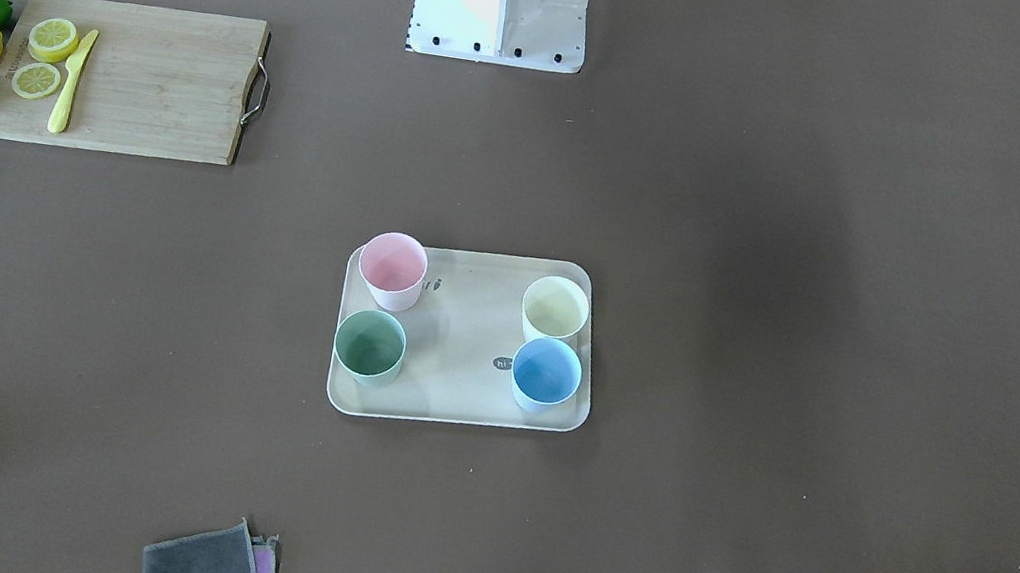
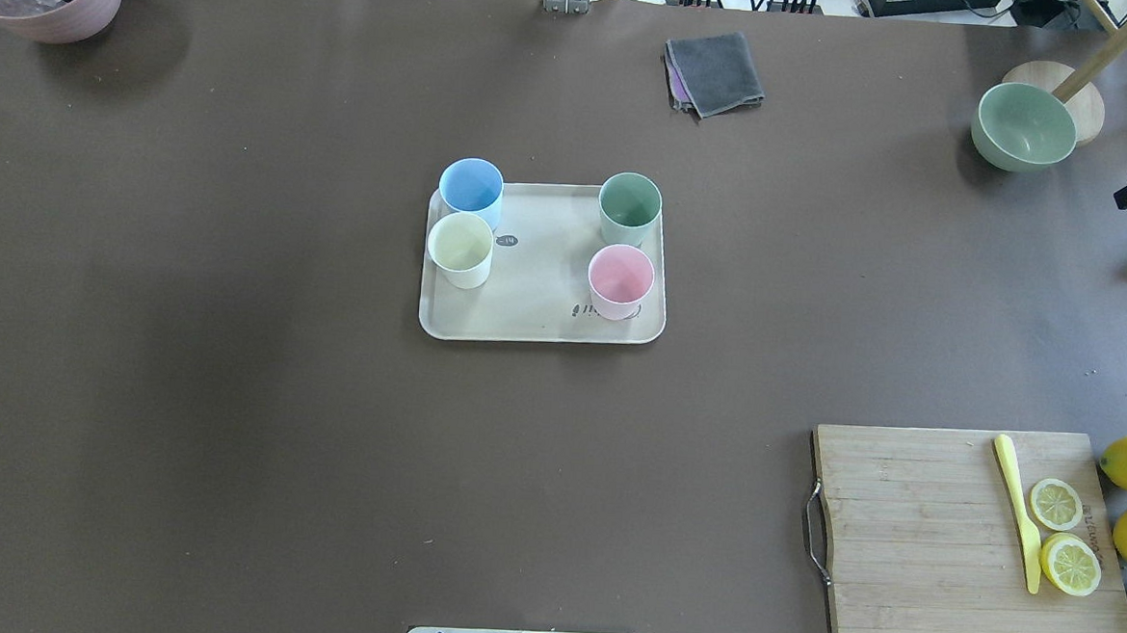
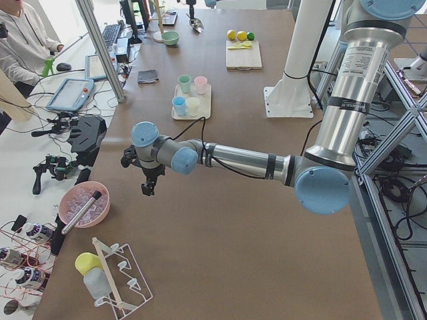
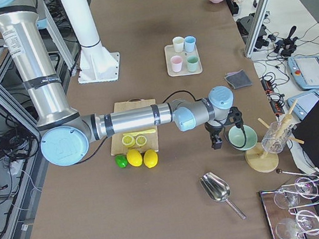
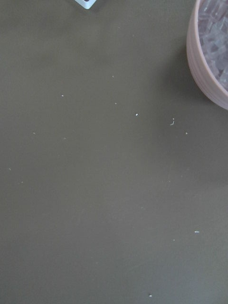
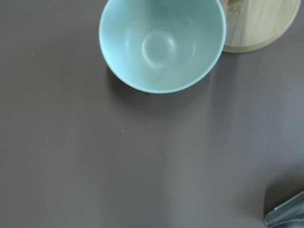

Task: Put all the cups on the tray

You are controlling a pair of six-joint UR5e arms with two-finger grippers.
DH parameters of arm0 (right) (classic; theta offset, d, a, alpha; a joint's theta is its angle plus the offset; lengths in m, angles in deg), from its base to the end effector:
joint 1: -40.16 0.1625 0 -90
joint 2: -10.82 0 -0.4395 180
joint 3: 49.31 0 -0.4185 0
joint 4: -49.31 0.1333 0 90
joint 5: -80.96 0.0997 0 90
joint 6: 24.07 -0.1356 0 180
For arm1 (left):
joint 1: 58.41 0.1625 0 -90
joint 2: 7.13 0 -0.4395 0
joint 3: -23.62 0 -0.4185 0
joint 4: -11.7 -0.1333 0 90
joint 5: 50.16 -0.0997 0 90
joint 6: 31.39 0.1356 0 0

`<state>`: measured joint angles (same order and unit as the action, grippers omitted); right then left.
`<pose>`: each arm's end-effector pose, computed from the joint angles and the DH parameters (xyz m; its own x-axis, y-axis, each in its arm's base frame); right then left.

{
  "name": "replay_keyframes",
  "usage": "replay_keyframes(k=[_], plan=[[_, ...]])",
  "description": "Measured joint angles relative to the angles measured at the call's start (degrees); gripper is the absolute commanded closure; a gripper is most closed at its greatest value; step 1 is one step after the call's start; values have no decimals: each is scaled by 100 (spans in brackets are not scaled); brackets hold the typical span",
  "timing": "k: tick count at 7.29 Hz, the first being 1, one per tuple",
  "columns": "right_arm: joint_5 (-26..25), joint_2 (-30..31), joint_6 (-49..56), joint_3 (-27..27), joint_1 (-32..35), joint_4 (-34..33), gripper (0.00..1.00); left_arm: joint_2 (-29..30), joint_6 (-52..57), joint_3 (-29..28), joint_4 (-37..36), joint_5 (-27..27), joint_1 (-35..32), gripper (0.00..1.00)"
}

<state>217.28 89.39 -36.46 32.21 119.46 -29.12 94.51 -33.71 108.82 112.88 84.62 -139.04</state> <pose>-0.0814 -0.6207 0.6374 0.6685 -0.0952 0.7376 0.0372 0.9948 0.0947 0.0651 -0.6265 0.6038 0.6706 0.2923 -0.6818 -0.1278 0.9509 0.2820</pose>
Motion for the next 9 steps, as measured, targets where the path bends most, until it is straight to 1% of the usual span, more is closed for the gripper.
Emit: replay_keyframes(k=[2, 3, 4, 6, 9], plan=[[0, 298, 311, 29, 252, 3, 0, -503, 412, 546, -447, 18, -205, 2], [-2, 394, 413, 37, 334, 3, 0, -825, 446, 842, -528, 1, -222, 2], [-21, 462, 463, 42, 380, 5, 0, -1015, 443, 1004, -553, -7, -222, 2], [-64, 525, 488, 50, 423, 11, 0, -1153, 430, 1112, -514, 3, -215, 2], [-132, 523, 492, 56, 428, 12, 0, -1186, 384, 1084, -487, 0, -209, 2]])
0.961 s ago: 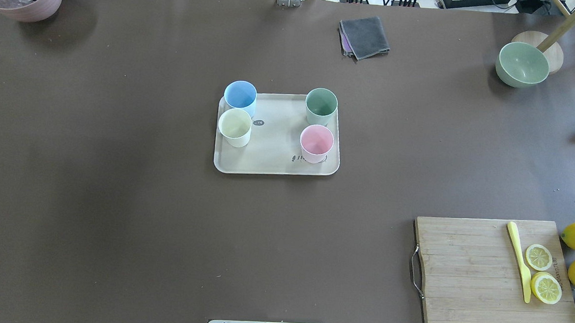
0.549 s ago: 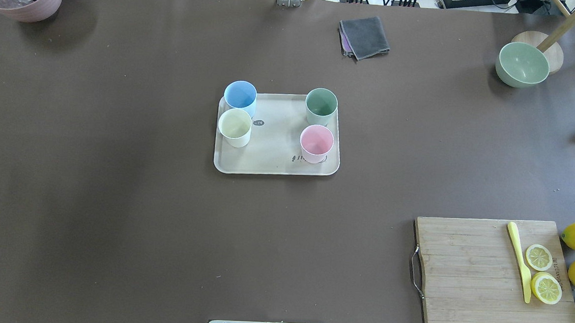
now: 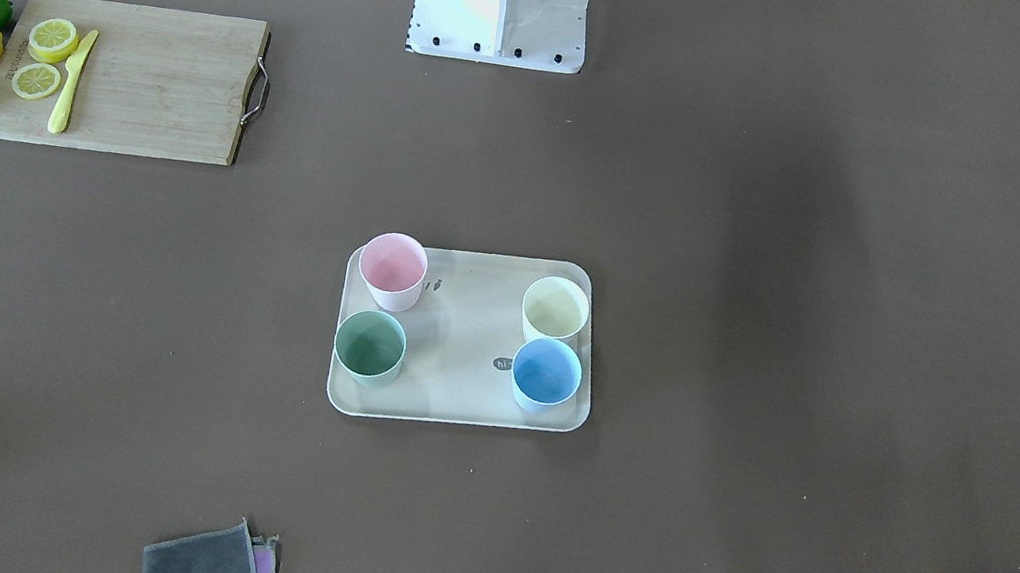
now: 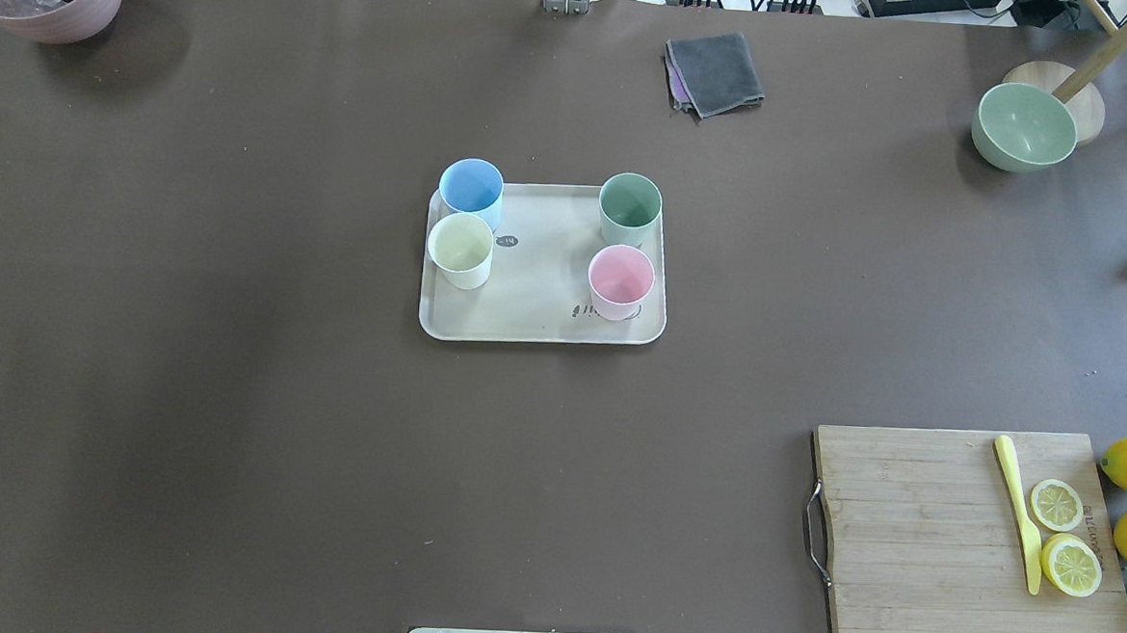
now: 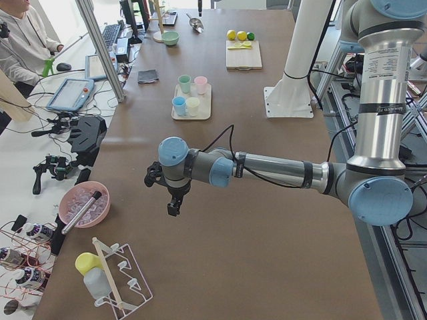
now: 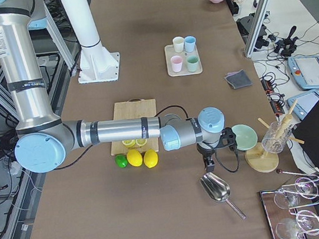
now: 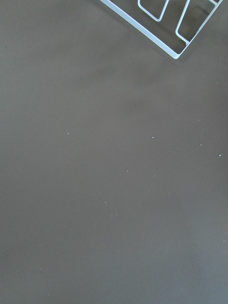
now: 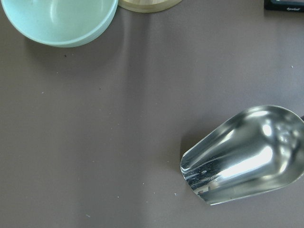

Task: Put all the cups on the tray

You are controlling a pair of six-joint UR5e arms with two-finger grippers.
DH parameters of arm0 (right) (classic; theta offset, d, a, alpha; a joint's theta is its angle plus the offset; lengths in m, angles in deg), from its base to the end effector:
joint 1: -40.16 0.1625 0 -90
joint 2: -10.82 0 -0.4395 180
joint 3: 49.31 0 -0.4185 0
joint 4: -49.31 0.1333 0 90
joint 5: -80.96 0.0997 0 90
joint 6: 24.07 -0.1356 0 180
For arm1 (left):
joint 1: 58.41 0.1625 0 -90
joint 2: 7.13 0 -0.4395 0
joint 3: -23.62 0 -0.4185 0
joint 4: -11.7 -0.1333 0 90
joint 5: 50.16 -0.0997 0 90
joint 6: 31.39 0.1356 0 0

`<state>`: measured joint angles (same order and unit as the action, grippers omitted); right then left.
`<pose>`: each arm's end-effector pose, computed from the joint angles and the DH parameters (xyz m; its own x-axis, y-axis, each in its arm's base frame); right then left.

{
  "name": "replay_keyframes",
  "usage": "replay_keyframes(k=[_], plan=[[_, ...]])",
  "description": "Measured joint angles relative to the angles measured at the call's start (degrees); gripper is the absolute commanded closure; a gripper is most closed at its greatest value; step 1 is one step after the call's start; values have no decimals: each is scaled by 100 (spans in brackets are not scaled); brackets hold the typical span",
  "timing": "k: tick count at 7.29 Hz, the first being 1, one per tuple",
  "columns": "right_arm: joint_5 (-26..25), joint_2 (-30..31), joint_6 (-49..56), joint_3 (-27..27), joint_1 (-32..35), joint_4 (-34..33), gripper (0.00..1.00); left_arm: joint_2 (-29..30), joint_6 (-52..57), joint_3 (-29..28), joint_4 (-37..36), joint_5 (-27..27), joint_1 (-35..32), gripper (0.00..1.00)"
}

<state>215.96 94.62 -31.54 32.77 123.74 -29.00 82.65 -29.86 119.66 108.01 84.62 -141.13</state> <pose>-0.0277 -0.5811 0.6892 0.6975 -0.0718 0.7130 0.0196 0.9965 0.0811 0.0300 -0.5329 0.6327 0.6818 0.2626 -0.6828 -0.1421 0.9631 0.2284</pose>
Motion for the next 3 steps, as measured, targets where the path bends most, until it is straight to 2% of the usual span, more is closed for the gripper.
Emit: replay_keyframes(k=[3], plan=[[-8, -36, 0, 1, 0, 7, 0, -1, 43, 33, 15, -29, -14, 2]])
